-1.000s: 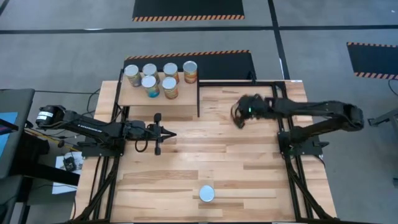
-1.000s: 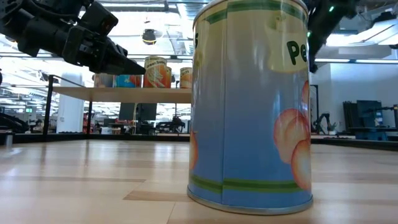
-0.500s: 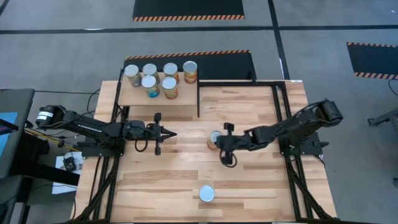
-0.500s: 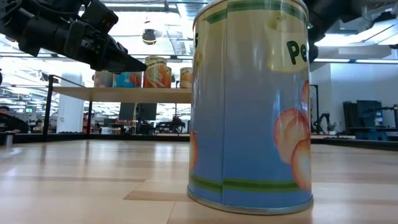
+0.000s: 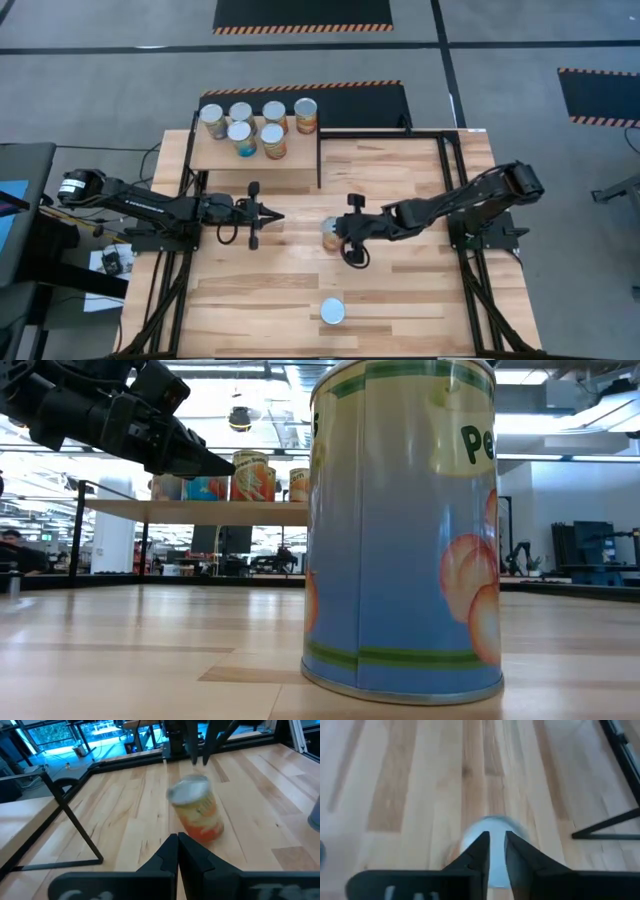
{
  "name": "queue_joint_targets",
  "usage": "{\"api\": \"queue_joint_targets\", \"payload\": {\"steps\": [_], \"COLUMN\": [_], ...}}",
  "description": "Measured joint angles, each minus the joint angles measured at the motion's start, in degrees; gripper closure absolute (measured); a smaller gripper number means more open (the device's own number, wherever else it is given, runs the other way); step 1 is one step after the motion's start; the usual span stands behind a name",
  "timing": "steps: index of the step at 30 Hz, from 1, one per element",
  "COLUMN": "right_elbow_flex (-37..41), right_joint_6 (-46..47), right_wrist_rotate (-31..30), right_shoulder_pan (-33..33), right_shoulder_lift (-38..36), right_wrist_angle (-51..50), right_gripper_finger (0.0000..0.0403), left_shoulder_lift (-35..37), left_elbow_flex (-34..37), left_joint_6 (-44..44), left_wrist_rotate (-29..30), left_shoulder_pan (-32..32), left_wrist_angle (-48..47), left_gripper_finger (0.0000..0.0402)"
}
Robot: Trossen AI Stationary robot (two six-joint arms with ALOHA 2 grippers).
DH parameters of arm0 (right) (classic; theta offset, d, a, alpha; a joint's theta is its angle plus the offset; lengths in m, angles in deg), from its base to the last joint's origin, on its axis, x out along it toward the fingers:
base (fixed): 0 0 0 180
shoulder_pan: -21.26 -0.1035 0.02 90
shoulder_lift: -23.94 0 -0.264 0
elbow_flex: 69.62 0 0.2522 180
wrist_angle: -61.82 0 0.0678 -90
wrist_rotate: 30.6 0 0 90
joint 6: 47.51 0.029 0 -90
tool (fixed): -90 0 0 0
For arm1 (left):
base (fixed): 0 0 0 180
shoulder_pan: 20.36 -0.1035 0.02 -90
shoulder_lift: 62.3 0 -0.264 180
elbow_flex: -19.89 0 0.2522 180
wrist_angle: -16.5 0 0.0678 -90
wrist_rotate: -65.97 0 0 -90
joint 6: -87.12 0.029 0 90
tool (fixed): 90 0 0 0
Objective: Pick and place cans onto a shelf
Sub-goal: Put the canned corn on the shelf aligned with the other canned corn
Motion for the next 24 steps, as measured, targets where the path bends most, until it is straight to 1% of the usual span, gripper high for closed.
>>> {"api": "queue_joint_targets", "payload": {"steps": [5, 9, 14, 17, 20, 24], "right_elbow_flex": [-1.76, -1.82, -2.97, -5.14, -7.58, -10.22], "right_joint_6": [4.93, 11.13, 17.23, 16.51, 12.36, 8.17], "right_wrist_rotate": [-0.01, -0.02, 0.02, -0.12, -0.09, -0.19], "right_shoulder_pan": [-0.05, -0.85, -4.03, -6.27, -7.74, -7.86], "right_shoulder_lift": [0.04, 0.06, 0.44, 2.94, 5.86, 8.68], "right_wrist_angle": [-3.36, -2.36, -0.69, -1.04, -2.47, -7.97], "right_gripper_finger": [0.0291, 0.027, 0.0252, 0.0246, 0.0245, 0.0248], "left_shoulder_lift": [0.0, 0.0, 0.01, 0.0, 0.0, 0.0], "left_elbow_flex": [0.0, 0.0, 0.0, 0.0, 0.0, 0.0], "left_joint_6": [-0.41, -0.52, -0.49, -0.46, -0.46, -0.76], "left_wrist_rotate": [-0.06, -0.06, -0.06, -0.03, -0.03, -0.03], "left_shoulder_pan": [0.0, 0.0, 0.0, 0.0, 0.0, 0.0], "left_wrist_angle": [-0.02, -0.29, -0.3, -0.29, -0.28, -0.26], "left_gripper_finger": [0.0401, 0.0401, 0.0401, 0.0401, 0.0401, 0.0401]}}
